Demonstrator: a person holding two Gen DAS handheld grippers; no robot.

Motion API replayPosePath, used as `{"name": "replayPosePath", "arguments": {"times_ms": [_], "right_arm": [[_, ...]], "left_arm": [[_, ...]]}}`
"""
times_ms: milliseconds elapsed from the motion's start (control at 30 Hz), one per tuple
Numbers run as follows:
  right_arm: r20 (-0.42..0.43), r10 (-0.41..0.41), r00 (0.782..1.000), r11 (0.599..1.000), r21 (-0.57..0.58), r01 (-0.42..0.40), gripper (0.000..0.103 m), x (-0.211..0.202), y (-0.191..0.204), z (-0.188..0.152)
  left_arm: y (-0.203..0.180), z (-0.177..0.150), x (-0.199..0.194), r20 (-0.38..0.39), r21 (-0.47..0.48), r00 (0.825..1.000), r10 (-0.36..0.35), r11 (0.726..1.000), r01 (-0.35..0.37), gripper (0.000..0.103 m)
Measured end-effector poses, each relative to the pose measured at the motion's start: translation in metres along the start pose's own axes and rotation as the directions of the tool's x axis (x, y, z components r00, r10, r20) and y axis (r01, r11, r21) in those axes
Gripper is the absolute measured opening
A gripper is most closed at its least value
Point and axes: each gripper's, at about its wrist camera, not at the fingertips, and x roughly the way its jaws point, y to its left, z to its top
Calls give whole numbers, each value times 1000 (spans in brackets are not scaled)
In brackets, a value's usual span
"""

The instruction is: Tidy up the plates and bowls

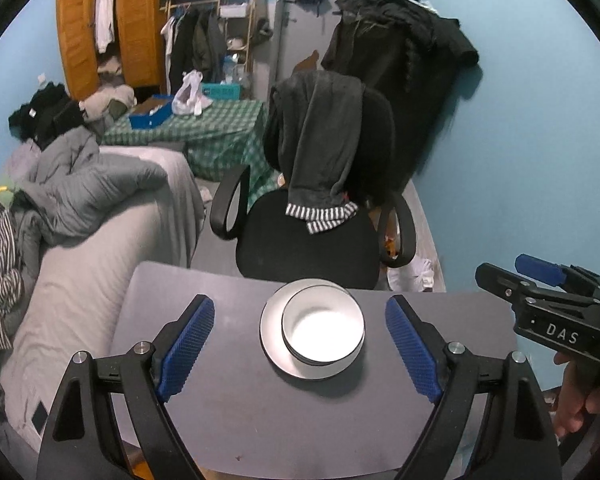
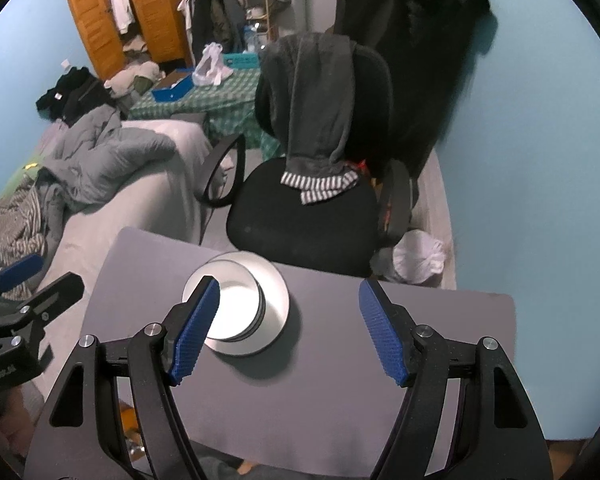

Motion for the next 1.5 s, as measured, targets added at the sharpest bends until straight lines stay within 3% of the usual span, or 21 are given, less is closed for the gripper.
{"name": "replayPosePath", "arguments": {"times_ms": [667,1000,1500], "right_arm": [[54,-27,998,999,36,25,72,-29,-6,-4],[52,-23,998,999,33,21,72,-32,-5,-7],[50,-17,999,999,29,15,72,-36,-1,-8]], "left_arm": [[-3,6,-21,49,-25,999,10,1000,-8,89],[1,-1,-19,21,-58,999,43,997,-41,89],[3,-5,-19,7,-66,999,38,997,-38,89]]}}
